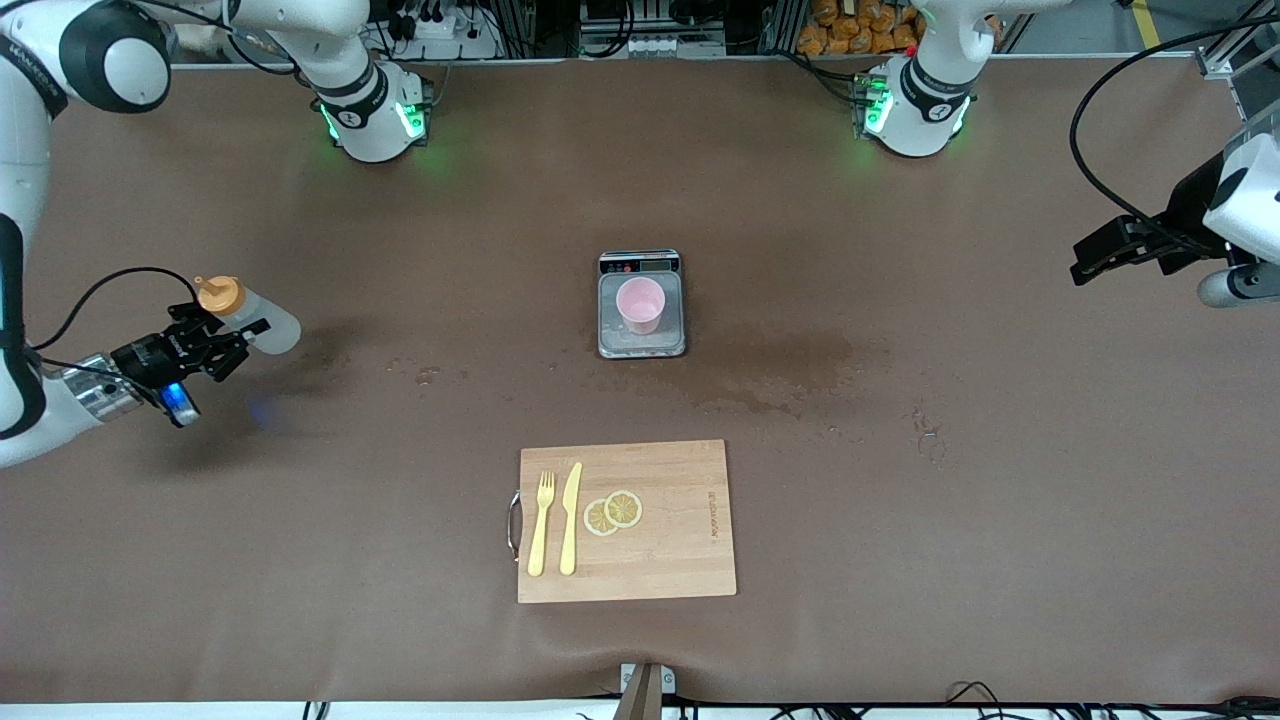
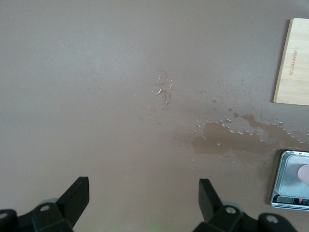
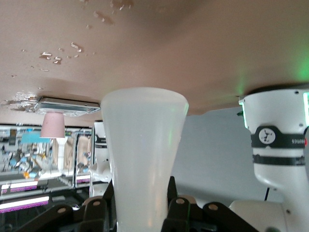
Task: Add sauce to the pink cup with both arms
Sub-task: 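Carry the bottle back and stand it upright with the right gripper, then open the right gripper to release the sauce bottle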
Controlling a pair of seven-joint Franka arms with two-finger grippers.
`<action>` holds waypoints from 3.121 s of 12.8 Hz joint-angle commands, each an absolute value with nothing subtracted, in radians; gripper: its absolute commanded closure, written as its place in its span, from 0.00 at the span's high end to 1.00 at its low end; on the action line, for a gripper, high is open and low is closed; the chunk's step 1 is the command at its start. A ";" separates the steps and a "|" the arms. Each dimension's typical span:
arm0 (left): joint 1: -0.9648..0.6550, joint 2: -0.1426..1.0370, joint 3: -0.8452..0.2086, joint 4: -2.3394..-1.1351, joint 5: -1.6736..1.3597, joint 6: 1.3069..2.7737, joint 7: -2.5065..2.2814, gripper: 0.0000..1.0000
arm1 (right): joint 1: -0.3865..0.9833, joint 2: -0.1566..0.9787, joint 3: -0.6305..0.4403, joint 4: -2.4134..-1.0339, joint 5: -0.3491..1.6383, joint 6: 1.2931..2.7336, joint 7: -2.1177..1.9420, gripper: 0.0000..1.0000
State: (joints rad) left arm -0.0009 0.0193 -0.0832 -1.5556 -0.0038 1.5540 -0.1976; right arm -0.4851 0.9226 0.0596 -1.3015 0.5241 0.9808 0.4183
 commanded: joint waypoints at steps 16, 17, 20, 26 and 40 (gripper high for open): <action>-0.008 0.018 -0.077 -1.559 -0.012 1.557 -0.184 1.00 | -0.535 1.012 0.075 -1.316 0.492 1.072 0.322 0.98; -0.006 0.018 -0.077 -1.559 -0.012 1.557 -0.184 1.00 | -0.534 0.996 0.075 -1.302 0.492 1.068 0.371 1.00; -0.008 0.018 -0.077 -1.559 -0.012 1.557 -0.184 1.00 | -0.523 0.968 0.078 -1.211 0.460 0.996 0.534 1.00; -0.006 0.017 -0.077 -1.559 -0.012 1.557 -0.184 1.00 | -0.462 0.872 0.080 -1.062 0.300 0.960 0.618 1.00; 0.002 0.009 -0.075 -1.548 -0.005 1.555 -0.160 1.00 | -0.175 0.340 0.086 -1.328 0.115 1.191 0.609 1.00</action>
State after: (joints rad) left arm 0.0012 0.0218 -0.0801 -1.5513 -0.0038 1.5547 -0.1827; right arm -0.1954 0.4608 0.0883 -1.1375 0.1558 1.0822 0.6144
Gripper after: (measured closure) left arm 0.000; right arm 0.000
